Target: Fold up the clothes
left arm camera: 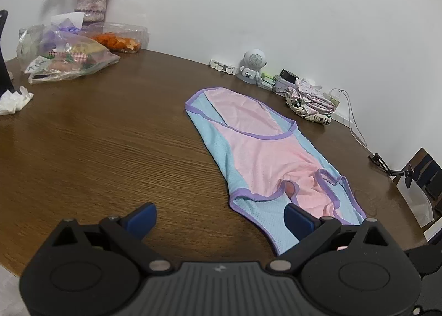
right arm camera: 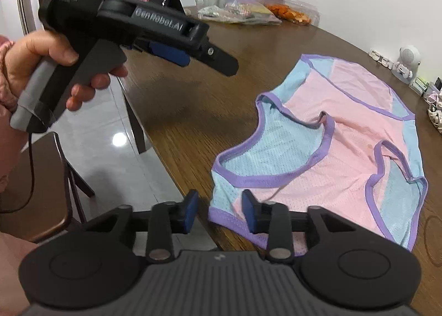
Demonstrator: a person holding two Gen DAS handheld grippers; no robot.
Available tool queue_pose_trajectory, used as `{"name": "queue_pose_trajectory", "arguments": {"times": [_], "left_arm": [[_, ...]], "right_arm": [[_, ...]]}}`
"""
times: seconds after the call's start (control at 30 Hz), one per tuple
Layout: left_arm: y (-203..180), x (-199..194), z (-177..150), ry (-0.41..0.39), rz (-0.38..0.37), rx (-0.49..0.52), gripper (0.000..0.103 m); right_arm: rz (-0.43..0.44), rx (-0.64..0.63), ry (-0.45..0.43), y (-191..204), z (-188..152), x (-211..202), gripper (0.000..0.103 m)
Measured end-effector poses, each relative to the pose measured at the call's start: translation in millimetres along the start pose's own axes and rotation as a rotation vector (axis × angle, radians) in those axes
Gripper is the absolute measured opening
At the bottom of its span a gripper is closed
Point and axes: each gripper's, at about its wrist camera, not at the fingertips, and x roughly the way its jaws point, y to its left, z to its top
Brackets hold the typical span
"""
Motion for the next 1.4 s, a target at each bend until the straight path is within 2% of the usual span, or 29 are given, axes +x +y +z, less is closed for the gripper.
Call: {"name": "queue_pose_trajectory", "arguments": {"times": [0.13, 0.3, 0.37, 0.43, 0.57, 0.7, 0.87, 1.13, 1.23, 1.33, 1.4], "left_arm": [[1, 16, 11, 0.022, -0.024, -0.002, 0.099], [7, 61, 50, 0.043, -0.020, -0.060, 0.092], [9, 86, 70, 0.053, 0.001, -0.075, 0.080], [12, 111, 90, 0.068, 0.034, -0.079, 0.071], [25, 152, 125, 0.099, 0.053, -0.104, 0.052], [34, 182, 147, 0.116, 0.087, -0.079, 0.042], [38, 207, 156, 0.148, 0.115, -0.016, 0.024], [36, 221, 164, 0.149, 0.086, 0.043, 0.022], [32, 223, 165, 0.147, 0.097, 0.066, 0.022], [30, 226, 165, 0.144, 0.115, 0.080, 0.008], [30, 226, 164, 0.143, 0.120, 0.076, 0.004]], "right_arm": [[-0.028, -0.016, 0.000, -1, -2, 3, 0.007], [0.003, 0.052, -0.023, -13, -7, -1, 0.005], [0.013, 0.081, -0.033, -19, -10, -3, 0.006], [0.027, 0.108, -0.041, -25, -13, -4, 0.005], [0.065, 0.142, -0.044, -33, -14, -4, 0.005], [0.098, 0.161, -0.039, -39, -13, -3, 0.005], [0.140, 0.192, -0.037, -48, -13, -1, 0.005], [0.162, 0.195, -0.040, -53, -12, 0, 0.006], [0.161, 0.191, -0.043, -54, -12, 0, 0.006], [0.159, 0.186, -0.044, -53, -11, 1, 0.006], [0.158, 0.184, -0.046, -53, -11, 1, 0.006]]}}
